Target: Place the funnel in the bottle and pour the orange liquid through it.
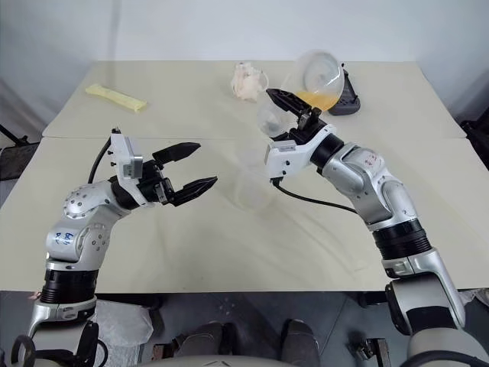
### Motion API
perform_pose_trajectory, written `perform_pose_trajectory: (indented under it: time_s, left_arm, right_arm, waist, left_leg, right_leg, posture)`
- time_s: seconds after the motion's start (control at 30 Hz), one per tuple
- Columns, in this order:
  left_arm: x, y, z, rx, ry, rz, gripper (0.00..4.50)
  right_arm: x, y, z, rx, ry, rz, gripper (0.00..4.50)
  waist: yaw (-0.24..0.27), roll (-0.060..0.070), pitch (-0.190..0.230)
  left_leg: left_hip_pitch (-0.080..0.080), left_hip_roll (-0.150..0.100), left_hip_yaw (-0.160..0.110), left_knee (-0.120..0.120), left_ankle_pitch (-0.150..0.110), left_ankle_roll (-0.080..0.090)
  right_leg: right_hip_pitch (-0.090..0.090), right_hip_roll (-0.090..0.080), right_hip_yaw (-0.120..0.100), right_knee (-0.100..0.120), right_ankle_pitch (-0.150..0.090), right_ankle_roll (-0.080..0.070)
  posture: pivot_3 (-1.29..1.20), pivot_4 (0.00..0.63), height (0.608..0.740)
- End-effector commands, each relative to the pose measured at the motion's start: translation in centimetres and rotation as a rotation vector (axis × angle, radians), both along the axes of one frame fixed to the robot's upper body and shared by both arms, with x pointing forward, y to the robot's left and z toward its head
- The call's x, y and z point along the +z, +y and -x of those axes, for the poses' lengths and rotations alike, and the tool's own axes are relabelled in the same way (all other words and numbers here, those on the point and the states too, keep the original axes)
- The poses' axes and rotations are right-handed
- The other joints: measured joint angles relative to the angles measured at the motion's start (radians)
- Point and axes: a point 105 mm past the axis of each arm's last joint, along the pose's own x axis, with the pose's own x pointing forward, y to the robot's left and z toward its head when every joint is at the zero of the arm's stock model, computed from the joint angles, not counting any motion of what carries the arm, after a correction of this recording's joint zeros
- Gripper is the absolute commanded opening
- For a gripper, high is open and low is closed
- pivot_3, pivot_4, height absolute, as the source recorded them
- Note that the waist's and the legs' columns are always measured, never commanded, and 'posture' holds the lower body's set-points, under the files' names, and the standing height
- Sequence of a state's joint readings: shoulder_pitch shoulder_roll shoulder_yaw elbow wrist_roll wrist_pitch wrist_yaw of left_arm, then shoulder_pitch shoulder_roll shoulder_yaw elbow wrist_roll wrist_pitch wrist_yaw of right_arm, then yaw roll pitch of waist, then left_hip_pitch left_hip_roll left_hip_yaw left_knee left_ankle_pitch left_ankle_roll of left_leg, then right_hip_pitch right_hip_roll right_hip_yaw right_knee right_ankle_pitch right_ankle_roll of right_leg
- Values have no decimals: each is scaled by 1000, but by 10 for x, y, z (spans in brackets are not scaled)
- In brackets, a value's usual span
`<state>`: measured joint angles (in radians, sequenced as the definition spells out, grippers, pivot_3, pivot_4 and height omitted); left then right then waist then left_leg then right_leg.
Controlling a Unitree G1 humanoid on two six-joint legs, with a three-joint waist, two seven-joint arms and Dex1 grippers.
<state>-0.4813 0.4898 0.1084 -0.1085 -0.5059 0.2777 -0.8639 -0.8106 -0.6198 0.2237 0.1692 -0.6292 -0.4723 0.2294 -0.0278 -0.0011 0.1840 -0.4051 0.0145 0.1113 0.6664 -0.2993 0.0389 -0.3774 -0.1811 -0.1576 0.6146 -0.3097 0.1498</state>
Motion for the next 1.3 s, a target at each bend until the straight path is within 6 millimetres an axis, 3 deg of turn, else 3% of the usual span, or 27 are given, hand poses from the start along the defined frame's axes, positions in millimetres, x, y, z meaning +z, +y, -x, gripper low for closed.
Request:
perform_pose_trajectory:
  time_s: [0.03,1.3]
  left_arm:
    - [12,-3,3,-12,-62,0,4500]
    - [9,-8,3,7,-72,45,4500]
  right_arm:
    - [20,0,6,8,-88,7,2821]
    - [26,8,1,11,-179,118,2821]
  waist:
    - [0,0,0]
    - [-1,0,0]
  left_leg:
    - [0,0,0,0,0,0]
    - [0,0,0,0,0,0]
  right_leg:
    - [0,0,0,0,0,0]
    - [0,0,0,0,0,0]
  posture:
    - [0,150,740]
    - [0,150,740]
